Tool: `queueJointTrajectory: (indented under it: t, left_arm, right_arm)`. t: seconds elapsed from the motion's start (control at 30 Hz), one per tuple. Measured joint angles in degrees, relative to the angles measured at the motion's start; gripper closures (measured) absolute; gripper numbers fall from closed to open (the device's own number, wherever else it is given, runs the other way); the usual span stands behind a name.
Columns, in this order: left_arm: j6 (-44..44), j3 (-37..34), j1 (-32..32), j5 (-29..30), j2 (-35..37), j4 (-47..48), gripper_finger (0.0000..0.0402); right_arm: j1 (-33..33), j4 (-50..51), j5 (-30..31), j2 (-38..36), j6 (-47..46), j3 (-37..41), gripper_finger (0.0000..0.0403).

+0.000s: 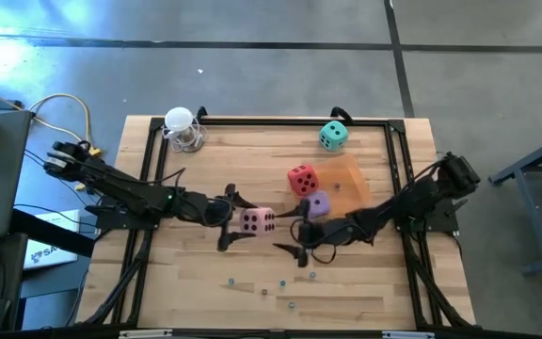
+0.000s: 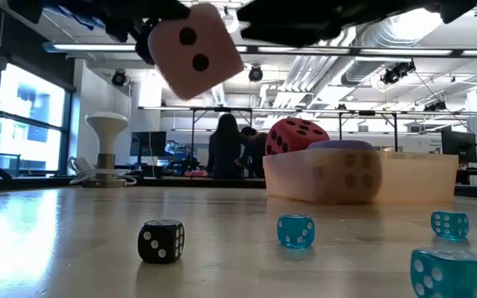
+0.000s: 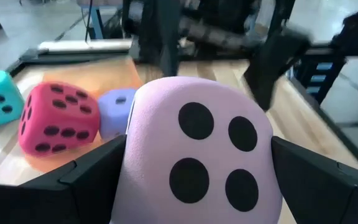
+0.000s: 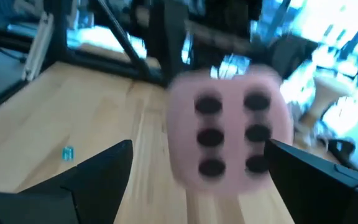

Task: Pick & Place Dice
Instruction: Put the large pink dice into the orange bin

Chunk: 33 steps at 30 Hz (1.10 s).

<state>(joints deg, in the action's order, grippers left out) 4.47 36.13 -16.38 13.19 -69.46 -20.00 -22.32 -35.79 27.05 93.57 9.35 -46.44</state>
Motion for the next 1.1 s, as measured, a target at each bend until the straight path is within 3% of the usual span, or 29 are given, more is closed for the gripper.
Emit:
queueJointTrajectory:
  t: [0.17, 0.97, 1.1]
  left_arm:
    - [-0.1, 0.0, 0.0, 0.0, -0.9, -0.6, 0.005]
    - [-0.2, 0.0, 0.4, -1.8, -0.9, -2.0, 0.005]
    - [-0.1, 0.0, 0.4, -1.9, -0.9, -1.9, 0.005]
  right_arm:
    - [0.1, -3.9, 0.0, 0.9, 2.9, 0.0, 0.0049]
    - [2.7, -3.9, -0.5, 0.9, 2.3, 0.0, 0.0049]
    - [3.0, -3.9, -4.5, 0.9, 2.3, 0.0, 0.0049]
